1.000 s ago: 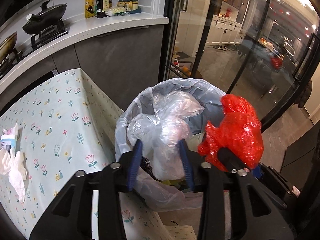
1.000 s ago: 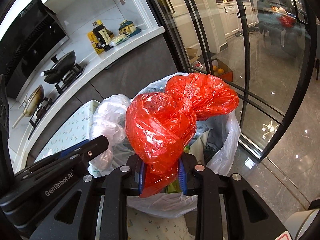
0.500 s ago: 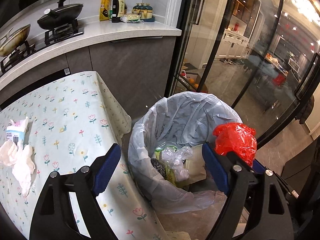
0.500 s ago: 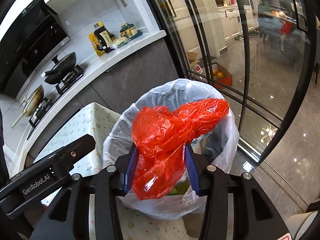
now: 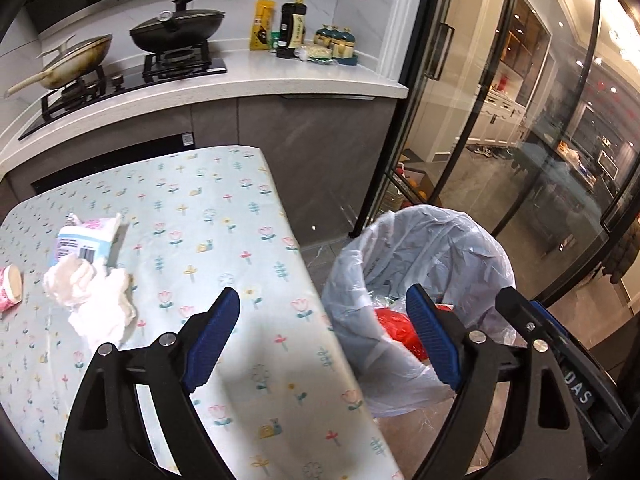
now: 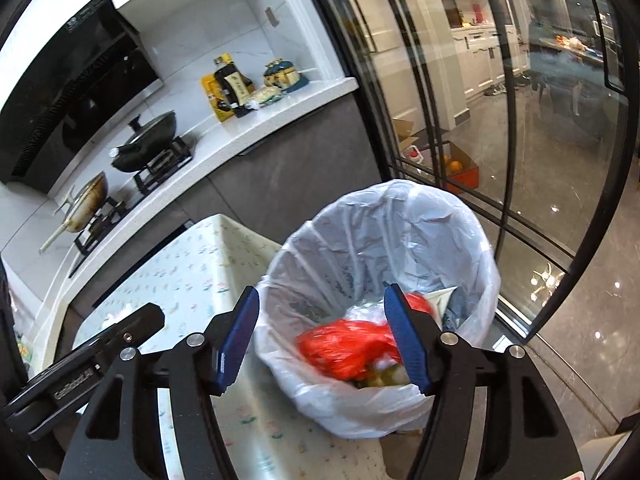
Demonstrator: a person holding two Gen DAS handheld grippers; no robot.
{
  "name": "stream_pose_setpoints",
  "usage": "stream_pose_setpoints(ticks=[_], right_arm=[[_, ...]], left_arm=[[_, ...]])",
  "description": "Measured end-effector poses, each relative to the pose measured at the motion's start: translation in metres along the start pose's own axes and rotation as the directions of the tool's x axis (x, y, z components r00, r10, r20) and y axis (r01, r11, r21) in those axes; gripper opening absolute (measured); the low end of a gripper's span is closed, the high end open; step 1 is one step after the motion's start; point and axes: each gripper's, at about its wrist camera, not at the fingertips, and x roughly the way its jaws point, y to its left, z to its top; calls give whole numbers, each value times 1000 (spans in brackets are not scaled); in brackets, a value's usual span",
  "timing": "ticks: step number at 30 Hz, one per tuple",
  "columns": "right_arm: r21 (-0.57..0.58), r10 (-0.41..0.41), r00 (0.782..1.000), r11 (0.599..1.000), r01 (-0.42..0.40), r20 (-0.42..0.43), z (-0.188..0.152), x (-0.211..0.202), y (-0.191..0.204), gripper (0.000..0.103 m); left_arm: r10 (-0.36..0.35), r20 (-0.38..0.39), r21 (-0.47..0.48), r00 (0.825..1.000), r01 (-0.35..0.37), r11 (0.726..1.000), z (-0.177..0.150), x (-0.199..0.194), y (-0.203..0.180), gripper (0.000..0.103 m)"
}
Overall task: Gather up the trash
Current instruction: 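Move both grippers back to the white tissues on the table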
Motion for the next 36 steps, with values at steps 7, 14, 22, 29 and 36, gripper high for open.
stream_pose_setpoints(ticks=[7,14,22,29,36], right_arm=[[-63,50,999,997,-51,-13,-15,-13,41,63],[-137,101,993,985,-108,-58,-41,-16,90,63],[-186,144,983,969,-163,-113,-70,-14,138,63],[-234,167,973,951,-202,-162,-95,-5,180,63],[-263,168,962,939,-223,-216,-117,24,213,63]], left_arm=[[33,21,-55,999,-32,998,-4,-22,36,84],[94,34,-126,995,-89,988,-14,-46,87,87],[151,29,-182,988,-143,973,-26,-64,140,87],[170,5,-234,985,-165,958,-39,-70,185,87],[197,-25,-293,980,-196,936,-47,-65,236,87]])
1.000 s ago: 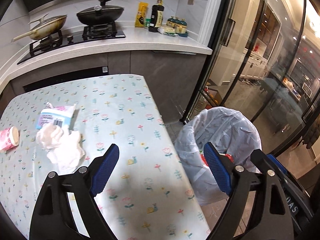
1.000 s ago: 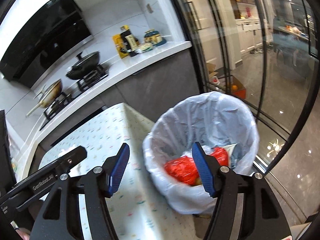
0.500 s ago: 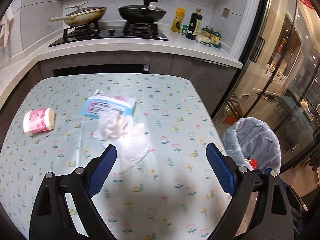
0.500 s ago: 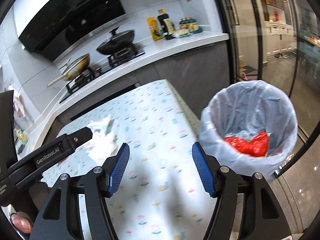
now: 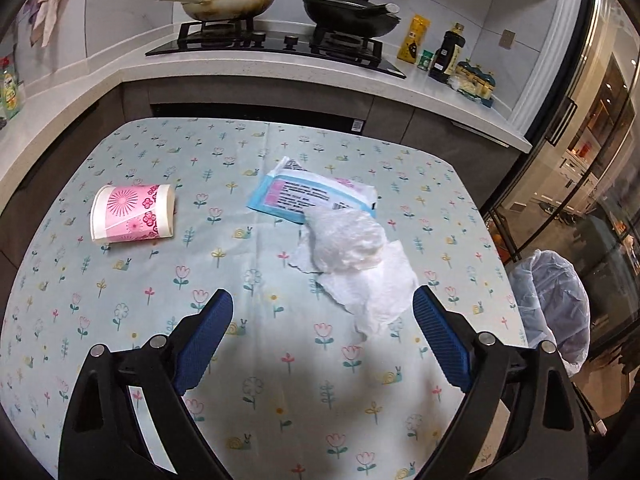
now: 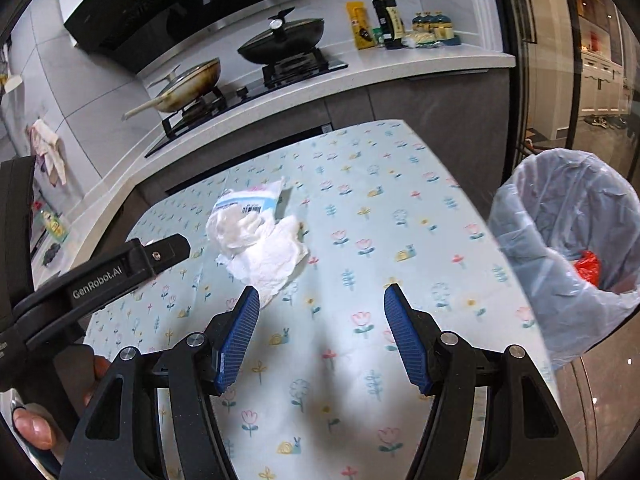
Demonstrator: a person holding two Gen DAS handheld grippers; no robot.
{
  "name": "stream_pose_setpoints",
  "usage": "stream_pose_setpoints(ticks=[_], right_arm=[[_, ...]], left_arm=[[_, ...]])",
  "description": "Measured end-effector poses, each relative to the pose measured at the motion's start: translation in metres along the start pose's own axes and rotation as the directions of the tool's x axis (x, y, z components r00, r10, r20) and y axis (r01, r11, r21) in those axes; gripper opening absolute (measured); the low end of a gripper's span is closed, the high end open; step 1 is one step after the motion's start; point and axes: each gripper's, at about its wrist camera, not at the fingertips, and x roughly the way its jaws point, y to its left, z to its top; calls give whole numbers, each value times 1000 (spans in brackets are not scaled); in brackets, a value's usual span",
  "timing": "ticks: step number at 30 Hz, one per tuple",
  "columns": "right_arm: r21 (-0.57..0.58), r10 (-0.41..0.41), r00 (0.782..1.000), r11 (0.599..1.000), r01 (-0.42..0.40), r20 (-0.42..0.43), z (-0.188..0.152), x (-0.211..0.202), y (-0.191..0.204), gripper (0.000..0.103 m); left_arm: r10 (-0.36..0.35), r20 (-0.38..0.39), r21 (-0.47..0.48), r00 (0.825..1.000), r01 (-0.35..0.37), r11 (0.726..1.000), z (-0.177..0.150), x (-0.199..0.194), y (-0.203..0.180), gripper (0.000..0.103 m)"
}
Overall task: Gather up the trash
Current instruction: 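Move both grippers back to the white tissues on the table, then grasp a white tissue with the left gripper while the right gripper grasps another tissue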
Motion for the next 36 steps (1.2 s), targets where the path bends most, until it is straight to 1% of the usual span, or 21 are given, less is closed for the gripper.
stream_pose_setpoints(ticks=[2,6,13,14,16,17,18,19,21,22,23,24,26,28,29,31,33,36], right_arm=[[-3,1,1000,1000,-1,-13,0,11,5,63],[-12,3,999,1000,-3,-39,0,35,13,63],[-26,-4,997,1000,2,-79,3,72,20,63],[-27,-4,997,1000,2,-82,4,75,21,63],[-29,-4,996,1000,1,-86,6,82,22,63],[-29,-2,996,1000,-1,-89,7,85,22,63],[-31,1,996,1000,-4,-91,8,89,23,63],[-34,1,996,999,-4,-93,9,92,25,63],[-46,3,995,999,-7,-96,11,98,28,63],[-52,4,995,999,-9,-96,12,101,31,62],[-57,6,995,998,-12,-96,13,104,33,61],[-65,11,995,998,-17,-97,14,108,37,59],[-75,13,994,997,-21,-107,14,114,40,50],[-76,15,993,997,-25,-121,14,121,43,32],[-77,15,993,997,-24,-120,14,122,43,29],[-67,31,991,997,-40,-131,15,121,42,12],[-50,42,991,998,-48,-125,15,114,37,9],[-40,36,995,998,-40,-96,15,97,28,8]], left_arm=[[3,-8,-11,1000,-3,1000,3,7,9,87],[-7,-22,-20,1000,6,1000,10,21,16,87],[-67,-60,-11,996,66,998,26,53,3,87],[-70,-67,-7,995,69,998,28,59,1,85],[-77,-82,-1,994,77,997,30,68,-2,77],[-81,-96,-1,992,81,997,31,73,-2,67],[-90,-111,-5,990,90,996,32,78,-2,55],[-99,-128,-13,987,98,995,32,82,0,50],[-113,-143,-24,983,111,994,32,85,3,28],[-113,-144,-24,983,110,994,31,86,4,24],[-109,-139,-23,984,107,994,31,85,6,18],[-108,-134,-22,985,106,994,30,83,8,14],[-103,-123,-23,987,101,995,30,79,11,12],[-95,-110,-25,989,93,995,30,73,14,10],[-83,-100,-22,992,81,996,30,69,15,10],[-64,-89,-18,994,63,998,30,63,17,10],[-59,-84,-23,995,57,998,29,57,18,10],[-55,-77,-23,996,53,998,27,47,16,10]])
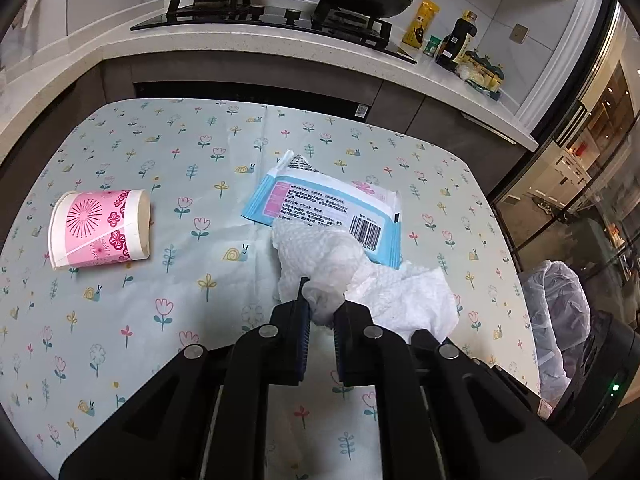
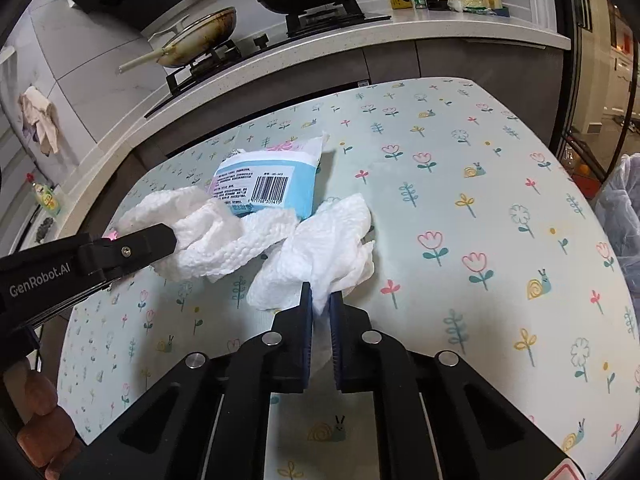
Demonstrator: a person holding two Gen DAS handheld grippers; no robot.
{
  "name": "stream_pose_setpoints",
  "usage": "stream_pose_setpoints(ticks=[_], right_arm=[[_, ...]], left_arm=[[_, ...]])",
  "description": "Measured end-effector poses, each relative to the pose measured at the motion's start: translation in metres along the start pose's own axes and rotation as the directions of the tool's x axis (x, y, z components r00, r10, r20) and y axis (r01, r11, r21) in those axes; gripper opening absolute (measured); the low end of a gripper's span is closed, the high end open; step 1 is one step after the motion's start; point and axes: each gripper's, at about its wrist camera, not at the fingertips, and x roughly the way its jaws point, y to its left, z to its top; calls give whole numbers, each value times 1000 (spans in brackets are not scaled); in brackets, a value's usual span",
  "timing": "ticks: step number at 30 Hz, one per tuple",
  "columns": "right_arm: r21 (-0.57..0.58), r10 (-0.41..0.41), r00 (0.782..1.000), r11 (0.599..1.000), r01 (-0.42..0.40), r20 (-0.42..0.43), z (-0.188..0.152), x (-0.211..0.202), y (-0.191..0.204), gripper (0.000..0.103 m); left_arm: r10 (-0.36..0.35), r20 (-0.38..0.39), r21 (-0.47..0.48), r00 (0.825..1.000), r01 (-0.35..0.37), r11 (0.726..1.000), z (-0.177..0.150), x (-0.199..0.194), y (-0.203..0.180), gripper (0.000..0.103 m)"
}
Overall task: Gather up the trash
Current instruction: 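Grasp a white tissue with the left gripper while the right gripper grasps another tissue, then carry both white tissues with both grippers over the bin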
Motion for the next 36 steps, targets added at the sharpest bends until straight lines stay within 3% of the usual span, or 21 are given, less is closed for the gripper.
stream_pose_setpoints(ticks=[7,23,36], right_arm=[[44,-6,998,999,3,66,-1,-49,-24,8],[173,-97,974,983,62,203,-6,-165,-111,8],[265,-182,955,957,117,234,-19,-209,-188,8]], left_arm=[[-27,18,48,999,26,999,-15,-28,-36,10],[-137,30,185,990,130,974,-50,-77,-161,10],[-201,1,282,980,192,940,-68,-80,-247,10]])
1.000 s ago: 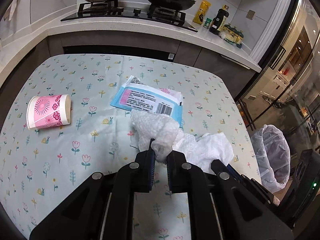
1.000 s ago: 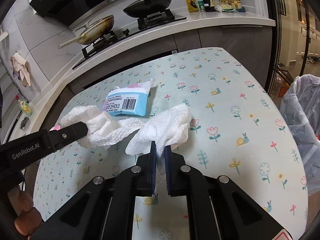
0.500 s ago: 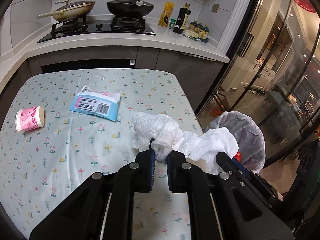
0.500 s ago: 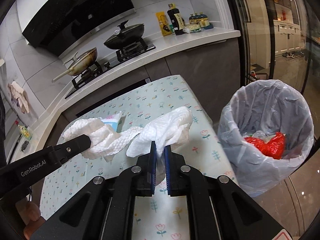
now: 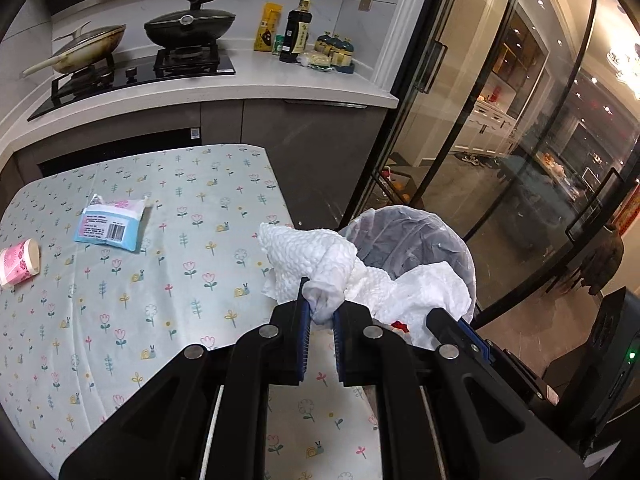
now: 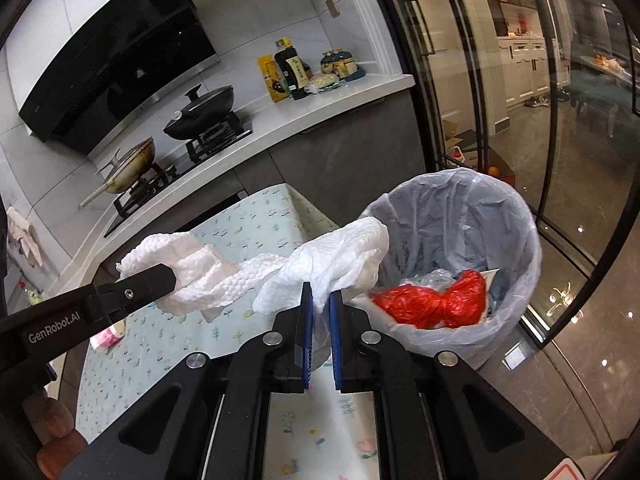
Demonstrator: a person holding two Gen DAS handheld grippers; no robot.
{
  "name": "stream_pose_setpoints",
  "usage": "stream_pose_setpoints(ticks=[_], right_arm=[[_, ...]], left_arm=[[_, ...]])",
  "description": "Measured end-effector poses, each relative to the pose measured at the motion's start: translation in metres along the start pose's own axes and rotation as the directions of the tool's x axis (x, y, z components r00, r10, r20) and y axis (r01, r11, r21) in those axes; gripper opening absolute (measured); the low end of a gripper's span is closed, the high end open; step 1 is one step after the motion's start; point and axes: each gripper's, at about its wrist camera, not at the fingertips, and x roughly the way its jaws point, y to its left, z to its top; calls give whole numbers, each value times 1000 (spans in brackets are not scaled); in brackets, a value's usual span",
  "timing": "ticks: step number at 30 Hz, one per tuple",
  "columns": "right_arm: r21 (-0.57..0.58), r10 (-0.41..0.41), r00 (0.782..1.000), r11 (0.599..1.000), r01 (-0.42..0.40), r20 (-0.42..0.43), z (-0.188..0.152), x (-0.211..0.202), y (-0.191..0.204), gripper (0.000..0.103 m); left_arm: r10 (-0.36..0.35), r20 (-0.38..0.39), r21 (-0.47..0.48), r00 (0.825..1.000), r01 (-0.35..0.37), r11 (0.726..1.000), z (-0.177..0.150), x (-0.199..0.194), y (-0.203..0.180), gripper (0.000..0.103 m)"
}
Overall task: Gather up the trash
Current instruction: 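Carry both white tissues with both grippers over the bin, then open both grippers to drop the tissues into the bin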
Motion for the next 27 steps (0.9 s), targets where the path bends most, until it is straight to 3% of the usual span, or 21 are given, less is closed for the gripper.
stream_pose_setpoints(ticks=[18,27], right_arm=[[59,-108,994,992,108,-13,14,23,-69,8],[77,-151,987,985,154,-46,16,46,-88,9]], left_arm=[[-66,-85,105,994,75,992,13,70,-60,10],[-98,-147,101,984,114,988,19,104,-81,14]])
